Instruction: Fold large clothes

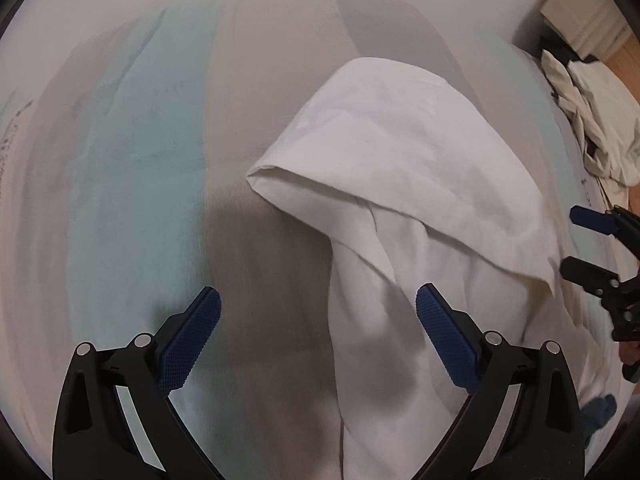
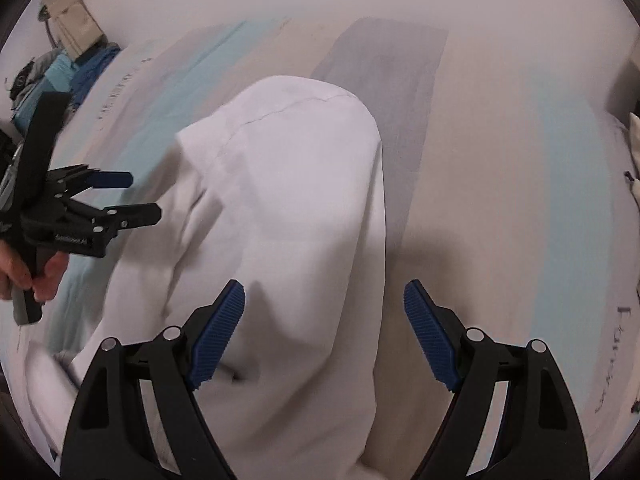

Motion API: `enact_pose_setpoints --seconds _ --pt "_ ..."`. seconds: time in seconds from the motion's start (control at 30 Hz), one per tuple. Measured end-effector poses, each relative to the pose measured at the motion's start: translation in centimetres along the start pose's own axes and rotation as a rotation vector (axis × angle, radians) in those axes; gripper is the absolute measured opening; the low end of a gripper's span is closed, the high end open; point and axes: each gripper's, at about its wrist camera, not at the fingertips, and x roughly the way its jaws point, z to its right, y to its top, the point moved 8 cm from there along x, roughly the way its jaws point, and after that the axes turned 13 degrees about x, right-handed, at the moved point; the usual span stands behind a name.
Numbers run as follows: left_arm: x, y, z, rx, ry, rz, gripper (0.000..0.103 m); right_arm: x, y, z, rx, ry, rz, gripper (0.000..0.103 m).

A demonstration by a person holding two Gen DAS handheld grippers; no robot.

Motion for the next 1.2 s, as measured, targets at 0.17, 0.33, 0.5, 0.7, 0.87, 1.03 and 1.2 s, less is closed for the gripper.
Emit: enact_pose_setpoints --seconds 0.17,0.33,0.5,0.7,0.87,1.03,1.2 --pt "1.7 1.4 -0.9 0.023 0.017 0.006 0.096 1.8 1.4 -0.1 -0.020 -0.001 0.005 0.079" --pt "3.6 2.9 -2.1 -0.022 0.006 -0.009 0.096 3.7 2.6 0.2 0.010 0.015 -0.017 0.072" --pt "5.1 3.7 -2.6 -0.079 -0.005 -0.030 0.097 5.8 2.5 0.1 0.014 0.016 -0.080 0.050" --pt "4.5 5.2 -2.3 -0.067 0.004 0.003 0.069 5.7 3.0 0.5 0.077 0.055 -0.095 0.019" --pt "2.6 6.7 -1.6 -0.014 -0.002 0.037 0.011 4.0 3.7 1.2 0.117 0.091 -0.097 0.008" --pt "-1.3 7.7 0.4 0.066 0.061 0.122 0.003 1.7 3.8 1.4 0.116 0.098 -0.078 0.006" --pt "-6.5 7.1 2.8 0.122 0.157 0.220 0.003 -2.0 3.5 1.5 0.126 0.109 -0.044 0.006"
